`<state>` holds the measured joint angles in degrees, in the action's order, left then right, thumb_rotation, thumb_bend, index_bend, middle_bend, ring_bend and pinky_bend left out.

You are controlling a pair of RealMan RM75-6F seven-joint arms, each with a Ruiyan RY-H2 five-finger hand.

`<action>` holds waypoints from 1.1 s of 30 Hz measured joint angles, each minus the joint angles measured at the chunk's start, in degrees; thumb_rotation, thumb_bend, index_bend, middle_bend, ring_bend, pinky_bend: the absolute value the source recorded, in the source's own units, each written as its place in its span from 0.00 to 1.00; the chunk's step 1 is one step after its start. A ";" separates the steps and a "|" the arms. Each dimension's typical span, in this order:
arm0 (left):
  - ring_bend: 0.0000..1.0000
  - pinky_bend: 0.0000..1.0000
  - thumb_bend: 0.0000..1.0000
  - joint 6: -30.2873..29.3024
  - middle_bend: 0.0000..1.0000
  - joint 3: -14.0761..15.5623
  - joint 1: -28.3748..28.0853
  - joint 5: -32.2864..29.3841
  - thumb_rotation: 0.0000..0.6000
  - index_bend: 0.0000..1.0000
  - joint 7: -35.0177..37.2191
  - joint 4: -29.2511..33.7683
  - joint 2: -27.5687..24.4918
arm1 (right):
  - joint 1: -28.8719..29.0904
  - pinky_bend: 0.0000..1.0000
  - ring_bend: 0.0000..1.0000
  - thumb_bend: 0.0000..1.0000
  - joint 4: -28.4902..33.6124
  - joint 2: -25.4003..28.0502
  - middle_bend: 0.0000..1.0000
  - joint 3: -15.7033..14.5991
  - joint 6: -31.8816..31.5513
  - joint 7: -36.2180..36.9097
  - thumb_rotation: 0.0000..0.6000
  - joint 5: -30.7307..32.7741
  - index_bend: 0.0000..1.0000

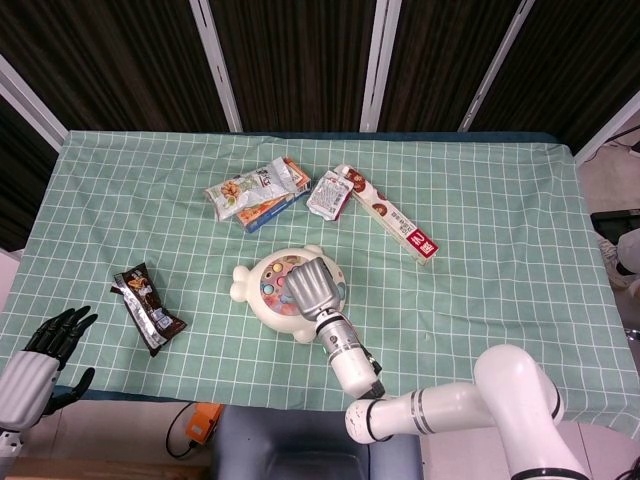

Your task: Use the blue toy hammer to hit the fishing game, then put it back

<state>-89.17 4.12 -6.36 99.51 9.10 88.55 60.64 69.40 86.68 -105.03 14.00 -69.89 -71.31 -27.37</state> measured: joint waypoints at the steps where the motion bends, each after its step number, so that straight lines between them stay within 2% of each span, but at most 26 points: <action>1: 0.02 0.13 0.42 -0.02 0.03 -0.01 0.01 -0.01 1.00 0.00 0.04 -0.02 -0.01 | -0.03 0.70 0.69 0.61 0.06 0.08 0.69 0.05 -0.08 0.05 1.00 -0.08 0.96; 12: 0.02 0.13 0.42 0.05 0.03 0.01 0.01 -0.02 1.00 0.00 -0.20 0.07 0.04 | -0.62 0.70 0.69 0.61 1.36 1.72 0.69 0.83 -1.05 0.92 1.00 -0.80 0.96; 33: 0.02 0.13 0.42 0.28 0.03 -0.11 -0.08 -0.28 1.00 0.00 -0.37 0.08 0.08 | -0.75 0.70 0.69 0.61 -1.91 1.06 0.69 0.31 0.29 0.13 1.00 1.22 0.96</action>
<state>-88.89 4.01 -6.44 99.23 8.73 88.63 60.73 68.65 84.78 -103.97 14.30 -69.60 -71.18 -26.15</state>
